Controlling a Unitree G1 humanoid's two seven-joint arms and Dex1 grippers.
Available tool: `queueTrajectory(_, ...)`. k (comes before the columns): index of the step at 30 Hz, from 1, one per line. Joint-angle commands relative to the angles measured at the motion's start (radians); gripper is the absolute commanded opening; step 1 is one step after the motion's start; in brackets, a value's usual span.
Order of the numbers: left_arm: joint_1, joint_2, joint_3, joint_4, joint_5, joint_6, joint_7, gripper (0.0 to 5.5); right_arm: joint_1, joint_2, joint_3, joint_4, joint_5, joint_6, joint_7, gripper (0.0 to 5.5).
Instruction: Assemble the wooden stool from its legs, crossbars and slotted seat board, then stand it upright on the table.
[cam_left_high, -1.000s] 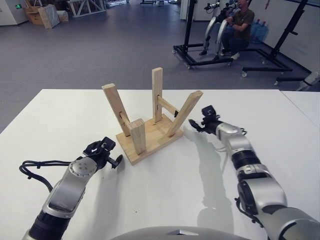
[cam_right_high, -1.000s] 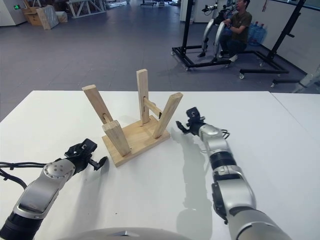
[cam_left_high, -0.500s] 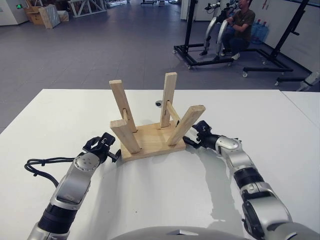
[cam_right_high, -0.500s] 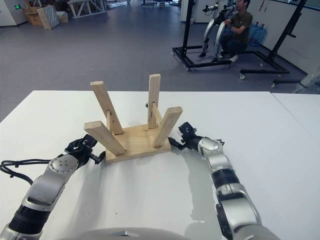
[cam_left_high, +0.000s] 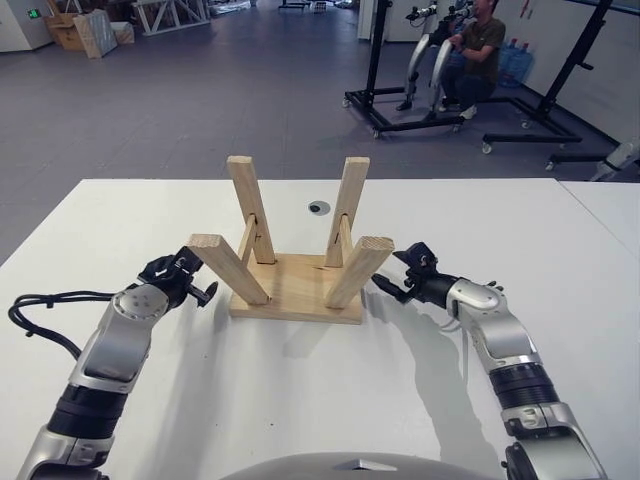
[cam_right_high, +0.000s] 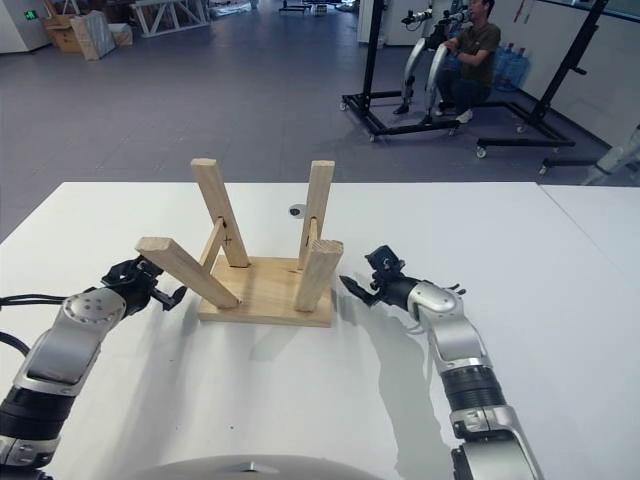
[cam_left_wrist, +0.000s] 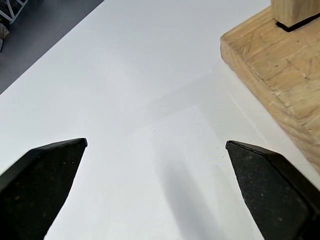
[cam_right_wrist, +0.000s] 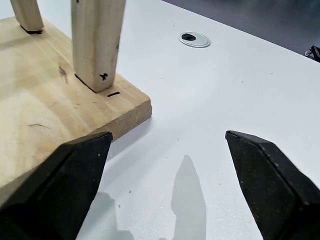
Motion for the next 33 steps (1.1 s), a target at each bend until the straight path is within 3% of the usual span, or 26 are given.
queueTrajectory(1,0.023,0.036,0.011,-0.073,-0.031,0.006,-0.066,5.11,-0.049,-0.048,-0.028,0.031,-0.003,-0.013,-0.005,4.19)
queueTrajectory(3,0.051,0.081,0.121,-0.125,-0.142,-0.061,-0.190,5.11,-0.046,-0.117,-0.058,0.002,0.027,-0.001,0.059,4.19)
queueTrajectory(5,0.102,0.138,0.333,-0.128,-0.334,-0.123,-0.398,5.11,-0.011,-0.229,-0.102,-0.049,0.084,-0.008,0.192,4.19)
queueTrajectory(7,0.160,0.234,0.565,-0.030,-0.569,-0.071,-0.695,5.11,0.060,-0.363,-0.181,-0.118,0.204,0.008,0.402,4.19)
queueTrajectory(9,0.184,0.319,0.666,0.066,-0.727,-0.010,-0.927,5.11,0.124,-0.455,-0.260,-0.159,0.340,0.039,0.602,4.19)
queueTrajectory(13,0.077,0.355,0.546,0.071,-0.832,0.020,-1.044,5.11,0.147,-0.446,-0.266,-0.272,0.545,0.151,0.745,4.19)
queueTrajectory(20,-0.142,0.310,0.330,0.128,-0.833,-0.029,-1.034,5.11,0.034,-0.288,-0.183,-0.399,0.636,0.226,0.558,4.19)
queueTrajectory(32,-0.184,0.229,0.200,0.191,-0.761,-0.130,-0.982,5.11,-0.047,-0.150,-0.025,-0.385,0.607,0.230,0.467,4.19)
queueTrajectory(33,-0.187,0.218,0.194,0.195,-0.759,-0.134,-0.975,5.13,-0.060,-0.137,-0.023,-0.376,0.603,0.229,0.453,3.98)
